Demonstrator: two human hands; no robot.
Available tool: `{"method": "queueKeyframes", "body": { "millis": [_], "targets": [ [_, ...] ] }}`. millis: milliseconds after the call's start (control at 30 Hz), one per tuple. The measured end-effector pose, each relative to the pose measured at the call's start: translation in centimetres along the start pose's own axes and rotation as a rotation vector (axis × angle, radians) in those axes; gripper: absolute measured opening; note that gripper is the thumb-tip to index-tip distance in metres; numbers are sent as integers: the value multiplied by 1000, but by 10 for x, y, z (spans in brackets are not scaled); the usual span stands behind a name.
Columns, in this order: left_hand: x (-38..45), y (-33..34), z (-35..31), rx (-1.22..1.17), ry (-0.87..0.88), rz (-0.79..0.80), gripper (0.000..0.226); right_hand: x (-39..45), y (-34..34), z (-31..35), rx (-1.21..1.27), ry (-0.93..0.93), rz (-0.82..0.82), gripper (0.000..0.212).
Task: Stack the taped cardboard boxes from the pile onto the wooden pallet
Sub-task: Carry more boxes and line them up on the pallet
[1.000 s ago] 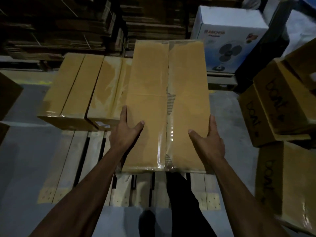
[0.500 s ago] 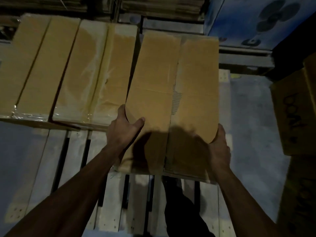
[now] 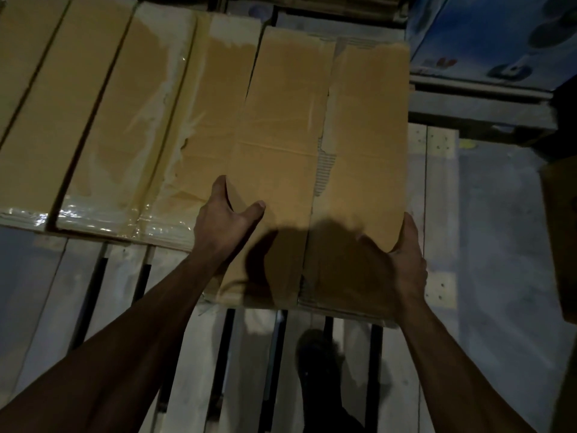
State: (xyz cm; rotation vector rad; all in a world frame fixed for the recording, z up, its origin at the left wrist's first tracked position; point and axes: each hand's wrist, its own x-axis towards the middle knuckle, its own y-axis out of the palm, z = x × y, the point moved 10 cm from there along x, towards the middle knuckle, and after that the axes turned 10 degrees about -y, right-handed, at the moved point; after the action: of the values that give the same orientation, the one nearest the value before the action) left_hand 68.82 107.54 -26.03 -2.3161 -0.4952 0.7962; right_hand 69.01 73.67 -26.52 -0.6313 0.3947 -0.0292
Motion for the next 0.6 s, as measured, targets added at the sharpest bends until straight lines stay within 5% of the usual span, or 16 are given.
{"method": "queueKeyframes", "body": {
  "millis": [100, 233, 467, 600],
  "targets": [
    [21, 6, -2, 3, 42, -11, 59, 19, 13, -6, 5, -7, -1, 102],
    [43, 27, 12, 391, 58, -59, 99, 39, 46, -7, 24, -24, 69, 110],
    [38, 34, 16, 559, 59, -14, 101, 49, 47, -12, -174, -15, 66, 109],
    [30, 25, 20, 675, 85, 75, 100, 31, 55, 6, -445, -86, 90, 89]
  ]
}}
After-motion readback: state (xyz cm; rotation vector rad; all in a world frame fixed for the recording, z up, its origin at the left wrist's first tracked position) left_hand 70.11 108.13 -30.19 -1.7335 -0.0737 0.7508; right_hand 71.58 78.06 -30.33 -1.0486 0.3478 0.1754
